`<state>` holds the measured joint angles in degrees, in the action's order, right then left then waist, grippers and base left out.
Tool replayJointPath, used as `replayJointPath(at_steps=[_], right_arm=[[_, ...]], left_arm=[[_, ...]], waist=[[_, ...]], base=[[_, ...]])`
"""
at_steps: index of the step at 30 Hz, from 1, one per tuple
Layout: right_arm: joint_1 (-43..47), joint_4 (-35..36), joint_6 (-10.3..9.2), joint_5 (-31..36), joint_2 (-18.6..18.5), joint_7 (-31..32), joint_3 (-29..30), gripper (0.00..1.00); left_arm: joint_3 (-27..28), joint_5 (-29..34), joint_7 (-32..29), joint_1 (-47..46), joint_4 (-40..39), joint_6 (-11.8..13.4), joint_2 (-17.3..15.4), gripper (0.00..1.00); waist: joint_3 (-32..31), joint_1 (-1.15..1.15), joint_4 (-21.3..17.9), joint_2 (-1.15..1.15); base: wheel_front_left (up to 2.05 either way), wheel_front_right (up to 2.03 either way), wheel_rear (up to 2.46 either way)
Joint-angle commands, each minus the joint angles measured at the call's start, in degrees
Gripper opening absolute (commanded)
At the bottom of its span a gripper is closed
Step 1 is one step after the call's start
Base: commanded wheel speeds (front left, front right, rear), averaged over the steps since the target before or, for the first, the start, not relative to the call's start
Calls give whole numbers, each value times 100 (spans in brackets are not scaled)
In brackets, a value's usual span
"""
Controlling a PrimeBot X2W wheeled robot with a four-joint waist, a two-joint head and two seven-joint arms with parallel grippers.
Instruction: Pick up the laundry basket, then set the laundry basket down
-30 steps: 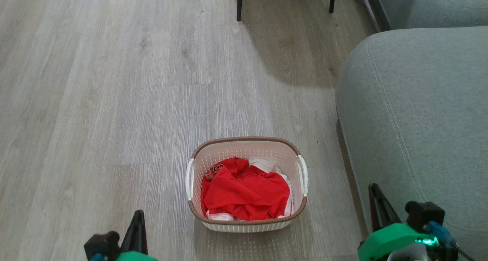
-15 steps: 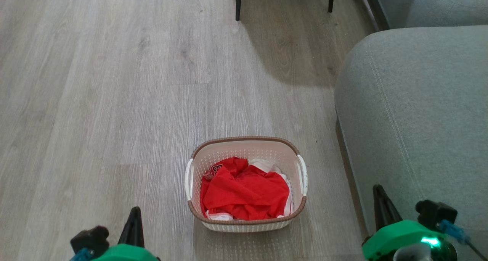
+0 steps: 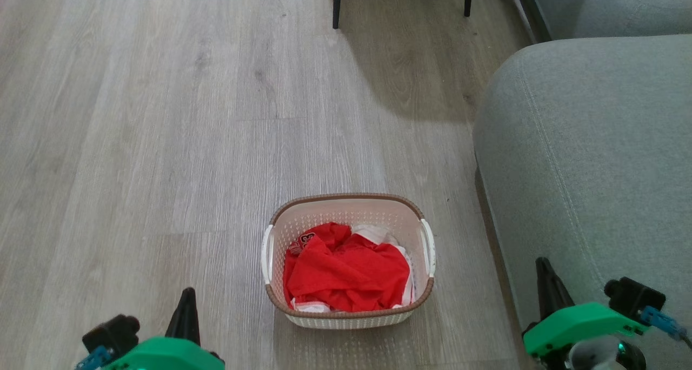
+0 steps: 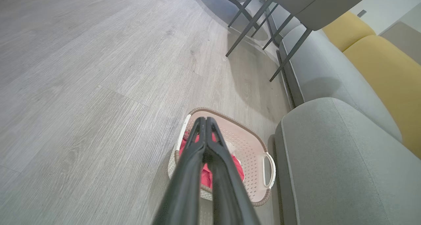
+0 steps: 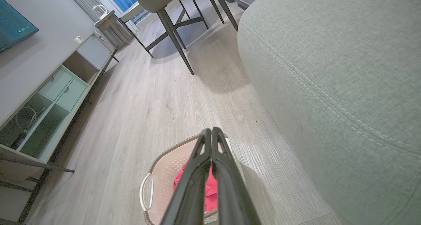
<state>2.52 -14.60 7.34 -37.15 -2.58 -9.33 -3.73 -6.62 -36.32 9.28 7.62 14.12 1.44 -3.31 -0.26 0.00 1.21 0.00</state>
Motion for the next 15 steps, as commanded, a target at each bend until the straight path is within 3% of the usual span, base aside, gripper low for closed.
replayJointPath(at_steps=[1, 15], right_arm=[[-274, 162, 5, -201, -115, 47, 24, 0], [-361, 149, 6, -1054, -138, 242, 127, 0]], left_arm=[[150, -192, -37, -346, -146, -75, -69, 0], [289, -1051, -242, -500, -129, -201, -80, 0]], waist=[[1, 0, -2, 0], [8, 0, -21, 0]], base=[[0, 0, 0], [0, 0, 0]])
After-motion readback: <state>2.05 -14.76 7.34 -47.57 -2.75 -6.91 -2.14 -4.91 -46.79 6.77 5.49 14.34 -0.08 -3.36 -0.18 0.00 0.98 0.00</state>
